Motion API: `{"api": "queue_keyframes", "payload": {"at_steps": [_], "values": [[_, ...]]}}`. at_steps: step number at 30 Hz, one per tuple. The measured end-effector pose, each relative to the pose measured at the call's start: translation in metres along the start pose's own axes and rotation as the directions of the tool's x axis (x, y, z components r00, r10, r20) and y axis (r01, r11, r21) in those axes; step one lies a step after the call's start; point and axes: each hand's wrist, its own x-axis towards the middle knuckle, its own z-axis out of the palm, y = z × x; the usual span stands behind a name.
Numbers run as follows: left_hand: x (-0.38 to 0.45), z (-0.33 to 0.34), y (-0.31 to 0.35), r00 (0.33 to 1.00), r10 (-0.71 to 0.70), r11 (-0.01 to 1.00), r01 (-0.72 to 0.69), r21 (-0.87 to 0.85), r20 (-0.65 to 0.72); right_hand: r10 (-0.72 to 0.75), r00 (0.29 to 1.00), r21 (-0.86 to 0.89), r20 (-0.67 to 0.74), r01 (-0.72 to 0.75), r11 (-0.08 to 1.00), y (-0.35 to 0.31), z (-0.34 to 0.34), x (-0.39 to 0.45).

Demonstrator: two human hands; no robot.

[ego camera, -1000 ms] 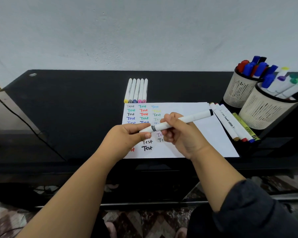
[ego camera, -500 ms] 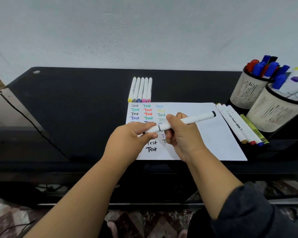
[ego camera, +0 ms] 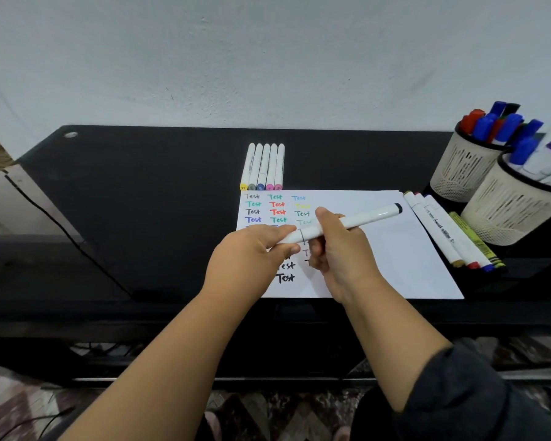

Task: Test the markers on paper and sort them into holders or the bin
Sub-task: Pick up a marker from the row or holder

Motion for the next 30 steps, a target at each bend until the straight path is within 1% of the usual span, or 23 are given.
{"api": "queue_keyframes", "payload": {"at_steps": [4, 5, 6, 7, 8, 9, 10, 11, 12, 13, 14, 15, 17, 19, 21, 24, 26, 28, 30], "values": [[-0.002, -0.002, 0.001, 0.999, -0.034, 0.999, 0.033, -0.028, -0.016, -0.039, 0.999, 0.118, 0.016, 0.037, 0.992, -0.004, -0.002, -0.007], [-0.004, -0.003, 0.001, 0.999, -0.041, 0.999, 0.04, -0.027, -0.024, -0.059, 0.998, 0.134, 0.0, 0.058, 0.989, -0.005, -0.003, -0.01], [-0.006, -0.005, 0.001, 0.998, -0.051, 0.999, 0.05, -0.019, -0.031, -0.089, 0.996, 0.118, -0.031, 0.092, 0.989, -0.006, -0.004, -0.012], [-0.008, -0.006, 0.001, 0.997, -0.064, 0.998, 0.063, -0.011, -0.034, -0.145, 0.987, 0.047, -0.063, 0.148, 0.988, -0.007, -0.006, -0.014], [-0.009, -0.007, 0.0, 0.996, -0.076, 0.997, 0.076, -0.005, -0.035, -0.237, 0.969, -0.077, -0.071, 0.232, 0.97, -0.007, -0.009, -0.017], [-0.011, -0.008, 0.001, 0.996, -0.083, 0.997, 0.082, -0.003, -0.036, -0.36, 0.933, -0.242, -0.029, 0.343, 0.908, -0.007, -0.013, -0.02], [-0.013, -0.008, 0.001, 0.996, -0.086, 0.996, 0.086, -0.006, -0.036, -0.47, 0.88, -0.428, 0.061, 0.449, 0.785, -0.006, -0.017, -0.022], [-0.015, -0.009, 0.003, 0.996, -0.081, 0.997, 0.08, -0.008, -0.034, -0.541, 0.824, -0.593, 0.166, 0.522, 0.613, -0.006, -0.02, -0.025], [-0.017, -0.01, 0.006, 0.997, -0.071, 0.997, 0.07, -0.014, -0.034, -0.579, 0.771, -0.693, 0.264, 0.569, 0.442, -0.004, -0.023, -0.025], [-0.019, -0.01, 0.009, 0.998, -0.061, 0.998, 0.06, -0.028, -0.035, -0.592, 0.734, -0.739, 0.334, 0.594, 0.319, -0.002, -0.025, -0.025], [-0.023, -0.011, 0.013, 0.998, -0.054, 0.997, 0.052, -0.049, -0.04, -0.596, 0.71, -0.762, 0.375, 0.602, 0.239, -0.003, -0.027, -0.026], [-0.026, -0.012, 0.017, 0.998, -0.053, 0.996, 0.049, -0.078, -0.046, -0.609, 0.683, -0.768, 0.403, 0.615, 0.181, -0.005, -0.028, -0.028], [-0.032, -0.017, 0.025, 0.997, -0.052, 0.988, 0.043, -0.146, -0.055, -0.656, 0.599, -0.75, 0.459, 0.658, 0.076, -0.011, -0.03, -0.033], [-0.034, -0.021, 0.034, 0.998, -0.047, 0.976, 0.036, -0.216, -0.047, -0.691, 0.534, -0.737, 0.487, 0.676, 0.003, -0.018, -0.033, -0.037], [-0.034, -0.024, 0.043, 1.0, -0.023, 0.965, 0.017, -0.263, -0.017, -0.713, 0.526, -0.755, 0.464, 0.655, -0.008, -0.028, -0.038, -0.04], [-0.03, -0.022, 0.054, 0.998, 0.038, 0.96, -0.025, -0.28, 0.042, -0.768, 0.51, -0.78, 0.386, 0.625, 0.023, -0.045, -0.054, -0.039], [-0.025, -0.016, 0.058, 0.993, 0.057, 0.967, -0.03, -0.252, 0.102, -0.785, 0.527, -0.795, 0.327, 0.602, 0.073, -0.06, -0.069, -0.04], [-0.018, -0.008, 0.061, 0.984, 0.045, 0.984, -0.013, -0.179, 0.174, -0.781, 0.582, -0.797, 0.226, 0.571, 0.195, -0.072, -0.083, -0.039], [-0.009, 0.006, 0.067, 0.969, 0.035, 0.995, -0.011, -0.1, 0.244, -0.748, 0.656, -0.76, 0.097, 0.534, 0.37, -0.084, -0.102, -0.038]]}}
